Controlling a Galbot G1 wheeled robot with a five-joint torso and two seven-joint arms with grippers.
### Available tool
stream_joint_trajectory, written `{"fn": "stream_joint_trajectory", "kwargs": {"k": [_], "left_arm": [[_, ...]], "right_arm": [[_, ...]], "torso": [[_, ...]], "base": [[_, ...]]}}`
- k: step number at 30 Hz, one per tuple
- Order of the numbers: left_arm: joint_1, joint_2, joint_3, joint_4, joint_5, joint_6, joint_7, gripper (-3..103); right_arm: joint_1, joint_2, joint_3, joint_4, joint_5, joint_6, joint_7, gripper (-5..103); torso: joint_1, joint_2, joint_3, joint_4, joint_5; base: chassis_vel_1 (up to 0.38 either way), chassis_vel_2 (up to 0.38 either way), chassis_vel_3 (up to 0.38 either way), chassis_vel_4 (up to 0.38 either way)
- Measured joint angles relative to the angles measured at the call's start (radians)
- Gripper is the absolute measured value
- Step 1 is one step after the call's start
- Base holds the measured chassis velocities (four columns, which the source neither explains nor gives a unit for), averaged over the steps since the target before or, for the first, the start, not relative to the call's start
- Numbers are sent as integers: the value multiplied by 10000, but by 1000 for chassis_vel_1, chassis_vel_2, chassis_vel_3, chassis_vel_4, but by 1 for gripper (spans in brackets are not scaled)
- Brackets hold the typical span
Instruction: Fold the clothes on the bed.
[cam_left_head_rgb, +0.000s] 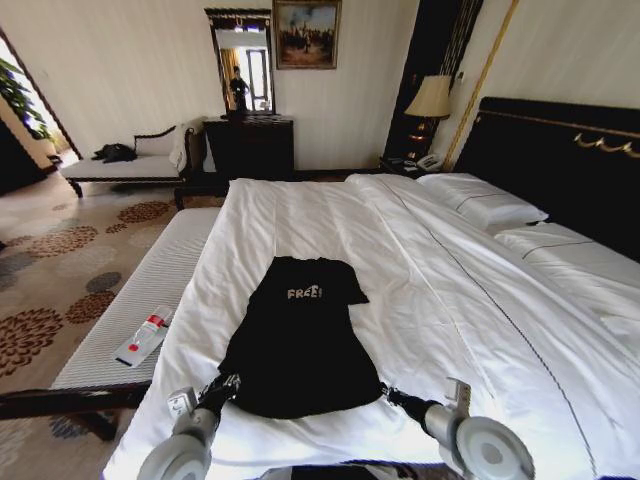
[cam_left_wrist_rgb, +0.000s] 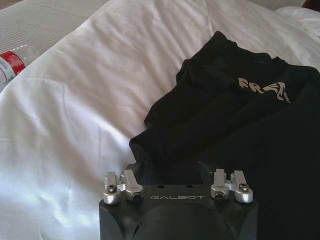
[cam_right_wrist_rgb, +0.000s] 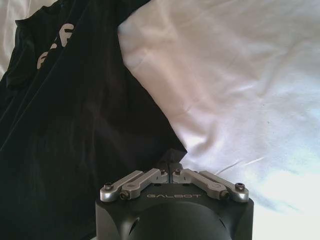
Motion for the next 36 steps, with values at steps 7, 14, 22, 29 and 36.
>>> {"fn": "stream_joint_trajectory", "kwargs": {"k": [7,14,22,29,36], "left_arm": [[736,-115,-697,-209,72,-471,902,93],[1401,-71,-1623,-389,-280,-681,1498,100],[2317,161,-2738,8,-393,-1030,2207,100],[1667,651,-2003,461,148,-806,2831,100],[1278,1372,-1739,809,234,-494,3034,85]], "right_arm": [[-158,31,156,-8,-85,48,-167,0],[-176,81,122,-58,-209,81,-198,0],[-223,135,130,-99,-285,97,-199,0],[-182,123,157,-63,-295,128,-139,0],[-334,145,378,-14,-296,145,-130,0]], "torso": [[0,0,0,0,0],[0,0,0,0,-1],[-1,1,0,1,0],[0,0,0,0,0],[0,0,0,-1,-1]], "base": [[0,0,0,0],[0,0,0,0],[0,0,0,0],[0,0,0,0],[0,0,0,0]]}}
